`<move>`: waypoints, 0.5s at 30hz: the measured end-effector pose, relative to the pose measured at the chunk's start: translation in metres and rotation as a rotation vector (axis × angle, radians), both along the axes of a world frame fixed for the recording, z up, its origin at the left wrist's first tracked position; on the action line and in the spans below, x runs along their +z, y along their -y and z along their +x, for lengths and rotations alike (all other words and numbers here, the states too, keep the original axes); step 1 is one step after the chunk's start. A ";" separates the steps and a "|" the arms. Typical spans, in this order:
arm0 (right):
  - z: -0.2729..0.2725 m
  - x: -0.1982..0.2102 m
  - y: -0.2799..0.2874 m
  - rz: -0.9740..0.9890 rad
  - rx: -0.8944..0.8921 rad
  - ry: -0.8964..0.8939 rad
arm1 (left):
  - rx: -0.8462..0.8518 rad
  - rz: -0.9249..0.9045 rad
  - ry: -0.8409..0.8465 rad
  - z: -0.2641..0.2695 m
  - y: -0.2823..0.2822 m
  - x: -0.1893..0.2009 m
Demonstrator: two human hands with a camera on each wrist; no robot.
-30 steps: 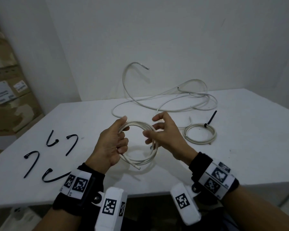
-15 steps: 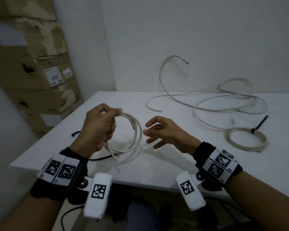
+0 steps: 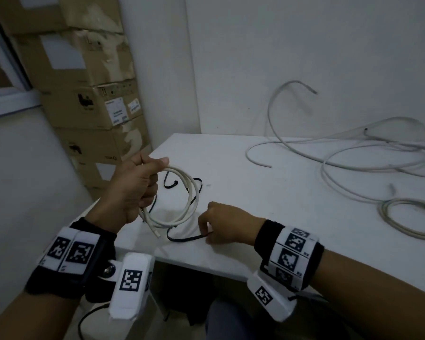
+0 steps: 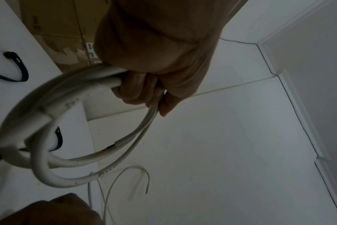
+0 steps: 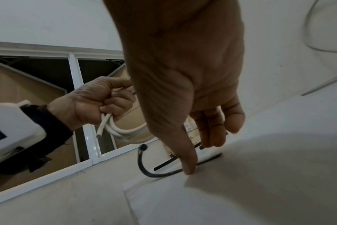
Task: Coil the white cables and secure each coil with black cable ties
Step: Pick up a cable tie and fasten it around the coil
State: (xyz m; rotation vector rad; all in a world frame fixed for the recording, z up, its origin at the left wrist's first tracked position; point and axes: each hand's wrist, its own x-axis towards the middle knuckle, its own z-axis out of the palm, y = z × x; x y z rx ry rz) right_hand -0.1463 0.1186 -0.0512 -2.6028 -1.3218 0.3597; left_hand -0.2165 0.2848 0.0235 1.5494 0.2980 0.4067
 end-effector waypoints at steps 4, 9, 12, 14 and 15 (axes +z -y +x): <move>0.005 0.002 0.018 -0.082 -0.001 0.030 | -0.020 -0.007 -0.003 0.002 0.009 -0.001; 0.007 0.004 0.038 0.011 -0.075 0.006 | -0.062 -0.014 0.003 0.012 0.031 0.000; 0.006 0.001 0.033 -0.009 -0.057 0.001 | -0.071 0.012 0.014 0.014 0.043 0.003; 0.004 -0.003 0.025 -0.055 -0.022 -0.018 | -0.067 0.029 0.010 0.013 0.047 0.005; 0.003 -0.005 0.021 -0.074 -0.009 -0.024 | -0.063 0.033 0.008 0.011 0.047 0.005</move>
